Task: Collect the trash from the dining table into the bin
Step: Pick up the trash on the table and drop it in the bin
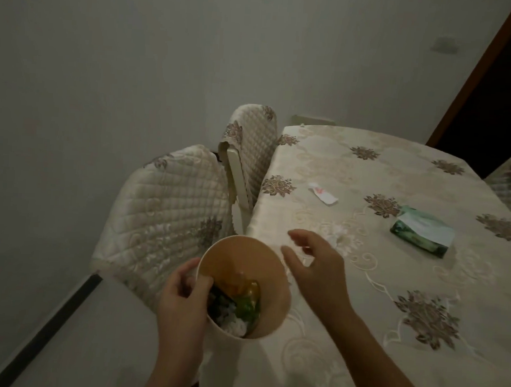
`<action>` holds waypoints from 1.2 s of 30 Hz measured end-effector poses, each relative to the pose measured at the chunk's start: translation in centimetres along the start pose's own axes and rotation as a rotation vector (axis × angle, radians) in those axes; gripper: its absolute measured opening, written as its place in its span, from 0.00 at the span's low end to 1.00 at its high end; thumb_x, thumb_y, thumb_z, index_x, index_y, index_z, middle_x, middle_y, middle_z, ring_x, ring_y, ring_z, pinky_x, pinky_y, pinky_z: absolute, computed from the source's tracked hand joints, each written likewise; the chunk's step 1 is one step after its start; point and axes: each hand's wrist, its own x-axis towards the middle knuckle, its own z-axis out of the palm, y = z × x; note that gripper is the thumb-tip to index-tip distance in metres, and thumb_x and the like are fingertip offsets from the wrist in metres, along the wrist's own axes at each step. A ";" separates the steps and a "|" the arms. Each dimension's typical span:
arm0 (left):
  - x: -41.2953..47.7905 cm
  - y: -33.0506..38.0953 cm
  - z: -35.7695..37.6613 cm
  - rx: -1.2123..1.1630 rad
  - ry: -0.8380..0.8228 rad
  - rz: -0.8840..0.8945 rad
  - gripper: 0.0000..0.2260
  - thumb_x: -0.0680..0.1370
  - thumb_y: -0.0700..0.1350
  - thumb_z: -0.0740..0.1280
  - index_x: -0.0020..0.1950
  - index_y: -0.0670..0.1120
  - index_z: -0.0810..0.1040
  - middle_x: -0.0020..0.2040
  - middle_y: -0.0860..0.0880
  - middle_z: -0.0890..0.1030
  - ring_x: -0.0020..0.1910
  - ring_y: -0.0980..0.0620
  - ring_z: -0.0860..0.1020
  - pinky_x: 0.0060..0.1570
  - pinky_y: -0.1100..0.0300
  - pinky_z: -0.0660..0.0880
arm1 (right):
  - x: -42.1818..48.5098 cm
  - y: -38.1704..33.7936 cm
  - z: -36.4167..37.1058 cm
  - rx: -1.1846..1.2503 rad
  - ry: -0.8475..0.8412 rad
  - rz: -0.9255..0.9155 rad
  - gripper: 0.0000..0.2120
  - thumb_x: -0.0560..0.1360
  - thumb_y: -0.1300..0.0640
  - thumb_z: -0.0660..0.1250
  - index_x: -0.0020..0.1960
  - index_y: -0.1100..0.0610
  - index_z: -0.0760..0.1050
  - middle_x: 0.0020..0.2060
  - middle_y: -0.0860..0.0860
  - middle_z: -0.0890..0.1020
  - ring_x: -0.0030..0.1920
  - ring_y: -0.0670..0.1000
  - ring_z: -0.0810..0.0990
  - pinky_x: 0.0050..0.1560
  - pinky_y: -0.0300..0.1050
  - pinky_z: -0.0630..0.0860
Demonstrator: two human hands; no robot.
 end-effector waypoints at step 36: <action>18.8 1.7 12.2 0.100 -0.316 -0.104 0.10 0.74 0.38 0.67 0.51 0.52 0.79 0.54 0.43 0.80 0.53 0.44 0.78 0.50 0.48 0.77 | 14.3 7.8 3.2 -0.008 0.367 0.176 0.08 0.71 0.61 0.68 0.46 0.51 0.74 0.39 0.42 0.78 0.42 0.37 0.76 0.41 0.24 0.70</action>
